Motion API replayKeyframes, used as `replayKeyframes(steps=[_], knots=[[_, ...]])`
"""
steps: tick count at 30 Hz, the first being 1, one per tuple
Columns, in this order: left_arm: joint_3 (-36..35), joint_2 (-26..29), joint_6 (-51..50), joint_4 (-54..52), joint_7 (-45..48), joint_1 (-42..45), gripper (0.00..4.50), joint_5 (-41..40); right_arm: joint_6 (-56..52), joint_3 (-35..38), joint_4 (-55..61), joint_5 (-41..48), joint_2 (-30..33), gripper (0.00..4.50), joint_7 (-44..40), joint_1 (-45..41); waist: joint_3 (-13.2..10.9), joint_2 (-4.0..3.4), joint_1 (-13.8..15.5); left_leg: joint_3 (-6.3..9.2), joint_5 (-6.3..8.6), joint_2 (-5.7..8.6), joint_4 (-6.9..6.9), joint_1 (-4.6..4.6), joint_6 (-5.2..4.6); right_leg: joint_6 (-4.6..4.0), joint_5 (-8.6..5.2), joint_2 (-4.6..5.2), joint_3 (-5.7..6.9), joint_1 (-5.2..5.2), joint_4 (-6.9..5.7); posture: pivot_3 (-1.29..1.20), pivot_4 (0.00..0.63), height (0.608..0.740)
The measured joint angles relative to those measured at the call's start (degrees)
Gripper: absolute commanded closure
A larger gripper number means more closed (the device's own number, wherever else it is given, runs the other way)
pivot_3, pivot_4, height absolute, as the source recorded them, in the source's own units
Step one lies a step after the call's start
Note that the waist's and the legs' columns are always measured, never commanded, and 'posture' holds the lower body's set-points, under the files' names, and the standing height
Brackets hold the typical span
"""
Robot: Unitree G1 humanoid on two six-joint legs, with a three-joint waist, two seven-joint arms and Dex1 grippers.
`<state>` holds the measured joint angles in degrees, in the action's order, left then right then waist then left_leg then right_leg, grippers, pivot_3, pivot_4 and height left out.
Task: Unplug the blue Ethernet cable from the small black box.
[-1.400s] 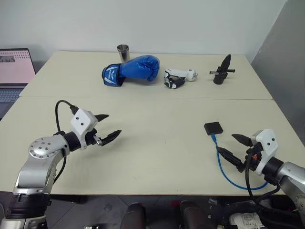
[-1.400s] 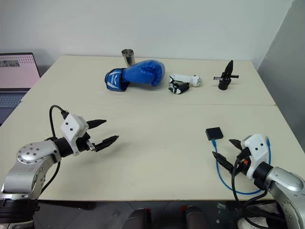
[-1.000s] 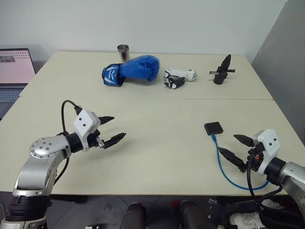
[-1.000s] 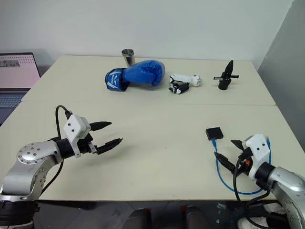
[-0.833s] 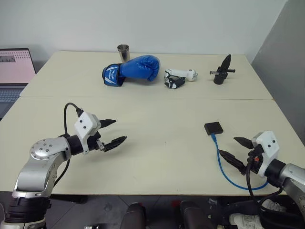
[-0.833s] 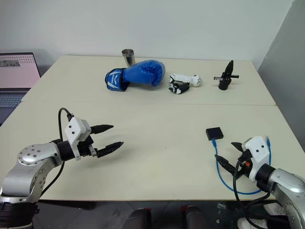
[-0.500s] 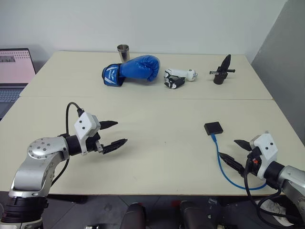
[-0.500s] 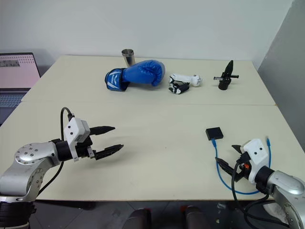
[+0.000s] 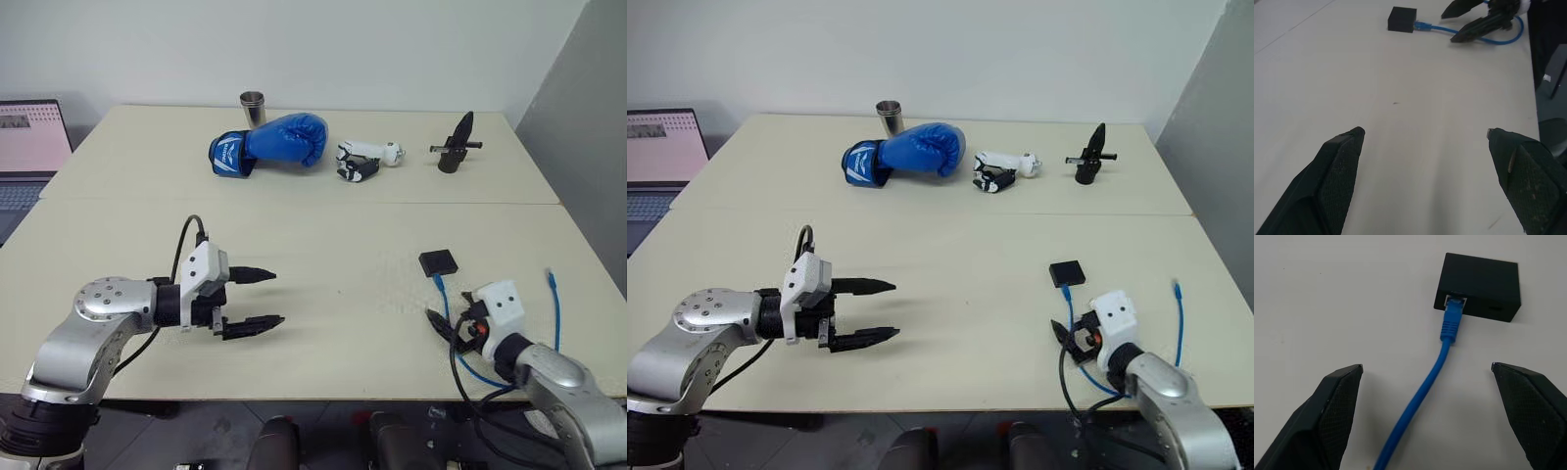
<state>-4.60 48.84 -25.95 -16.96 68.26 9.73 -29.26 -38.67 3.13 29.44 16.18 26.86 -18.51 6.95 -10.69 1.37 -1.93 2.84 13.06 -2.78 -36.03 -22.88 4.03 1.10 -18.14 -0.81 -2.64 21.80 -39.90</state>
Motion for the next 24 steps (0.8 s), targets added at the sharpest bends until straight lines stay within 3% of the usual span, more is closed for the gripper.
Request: replayKeyframes(steps=[6, 9, 17, 21, 24], knots=[[1.62, -0.15, 0.18, 0.74, 0.68, 1.33, 0.20, 0.15, 0.65, -2.11, -5.82, -3.79, -5.15, 0.03, 4.85, -6.40, 0.00, -0.01, 0.04, 0.00, 0.00, 0.00, 0.01, -0.03, 0.00, -0.01, 0.00, -0.01, -0.01, 0.03, 0.00, 0.00, 0.150, 0.740], [1.95, -0.28, 0.45, 1.15, 0.68, 1.34, 0.20, 0.35, 0.25, -2.05, -5.99, -4.08, -5.98, 0.54, 5.64, -6.74, 0.01, 0.00, 0.05, -0.01, 0.00, 0.01, 0.01, -0.03, 0.00, -0.01, 0.00, -0.01, -0.01, 0.02, 0.00, 0.00, 0.150, 0.740], [1.95, -0.57, 1.12, 1.68, -0.33, 1.33, 0.20, 0.48, -1.85, -1.75, -5.89, -4.02, -6.62, 2.43, 6.14, -7.65, 0.01, 0.00, 0.16, 0.01, 0.00, 0.02, -0.01, -0.02, 0.00, -0.01, 0.00, 0.01, 0.00, -0.01, 0.00, 0.00, 0.150, 0.740], [1.95, -0.91, 0.10, 2.52, -1.96, 1.33, 0.20, 0.70, -0.70, -2.64, -6.07, -6.15, -3.71, 3.37, 5.84, -7.68, 0.01, 0.00, 0.18, 0.00, 0.00, 0.03, -0.01, -0.03, -0.01, -0.01, 0.00, 0.01, 0.00, 0.00, 0.01, 0.00, 0.150, 0.740], [1.94, -2.36, -0.71, 4.32, -3.02, 1.51, 0.20, 0.32, 1.65, -3.68, -6.99, -8.79, -0.79, 4.32, 4.67, -7.56, 0.00, 0.00, 0.15, 0.00, 0.00, 0.02, -0.01, -0.03, -0.01, -0.01, 0.00, 0.01, 0.02, 0.00, 0.00, 0.00, 0.150, 0.740]])
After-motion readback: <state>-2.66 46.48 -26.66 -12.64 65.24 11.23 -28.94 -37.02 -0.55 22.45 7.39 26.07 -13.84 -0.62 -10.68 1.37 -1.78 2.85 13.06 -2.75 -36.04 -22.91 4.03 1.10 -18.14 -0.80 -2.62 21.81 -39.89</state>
